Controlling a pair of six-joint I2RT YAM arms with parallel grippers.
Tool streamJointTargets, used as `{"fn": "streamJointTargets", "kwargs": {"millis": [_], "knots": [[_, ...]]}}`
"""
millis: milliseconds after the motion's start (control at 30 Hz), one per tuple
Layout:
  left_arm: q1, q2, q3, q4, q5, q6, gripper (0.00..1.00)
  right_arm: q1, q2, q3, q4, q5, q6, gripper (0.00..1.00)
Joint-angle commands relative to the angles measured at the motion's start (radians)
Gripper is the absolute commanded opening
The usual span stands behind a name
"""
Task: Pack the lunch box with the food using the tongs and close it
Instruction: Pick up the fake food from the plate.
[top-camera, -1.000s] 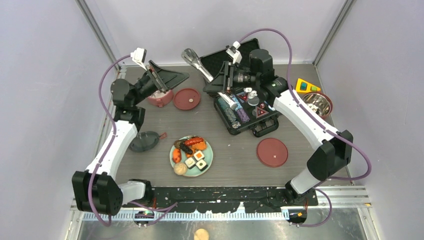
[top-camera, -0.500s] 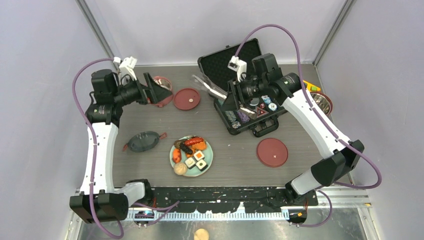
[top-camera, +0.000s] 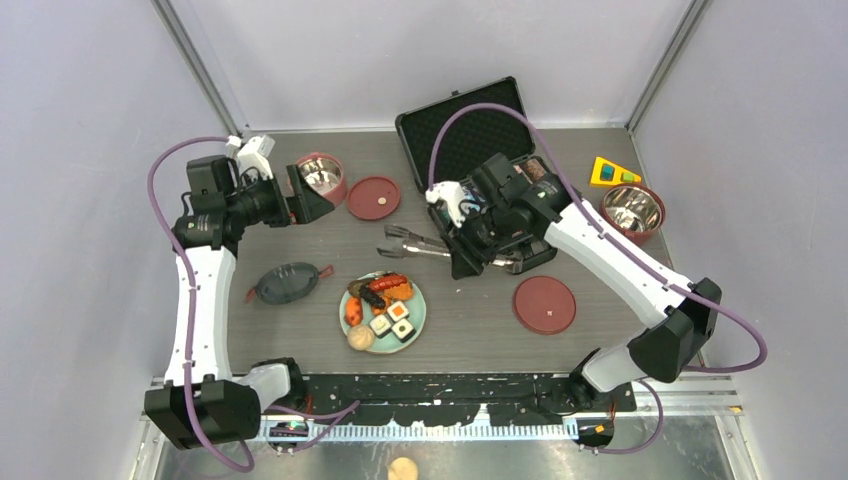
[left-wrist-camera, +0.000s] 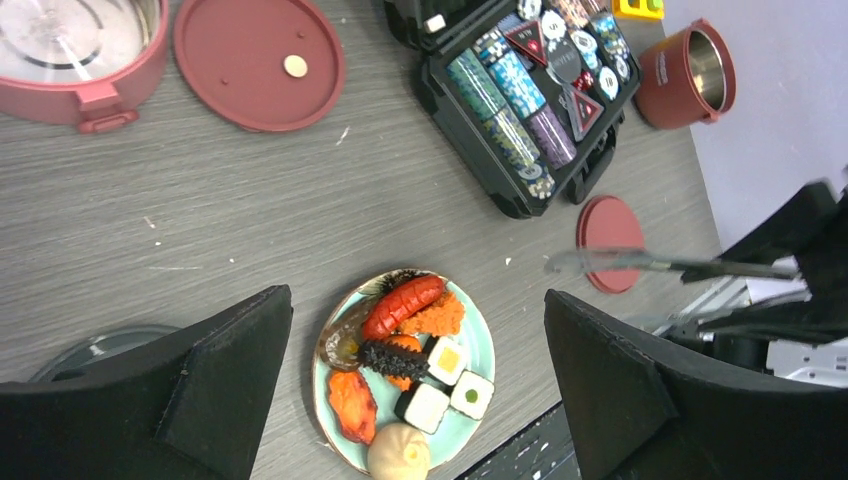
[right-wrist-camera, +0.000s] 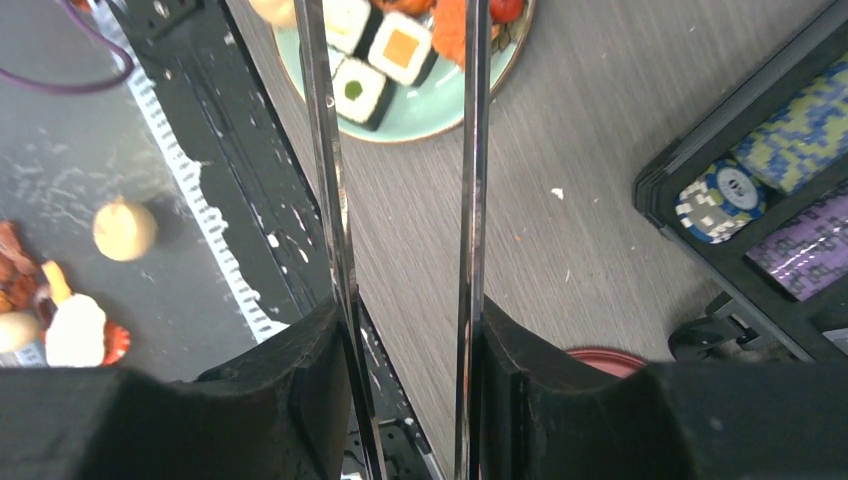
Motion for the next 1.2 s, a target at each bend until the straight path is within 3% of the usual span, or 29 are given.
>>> {"fn": "streamJointTargets", "kwargs": {"millis": [0,567,1167], "knots": [[0.05,-0.009,0.002,0.027,0.015,-0.044,1.0,0.061,-0.034,-0.043,0.053,0.098,-0.037,0.46],[0.075,-0.018,-0.051,0.093,0.068,-0.1,1.0,0.231,-0.093,-0.222,-0.043,0.229,-0.136,0.47],[0.083,-0.051,-0.093,0.131,0.063,-0.119,1.0,0.33,-0.068,-0.329,0.034,0.358,0.008,0.49]]}}
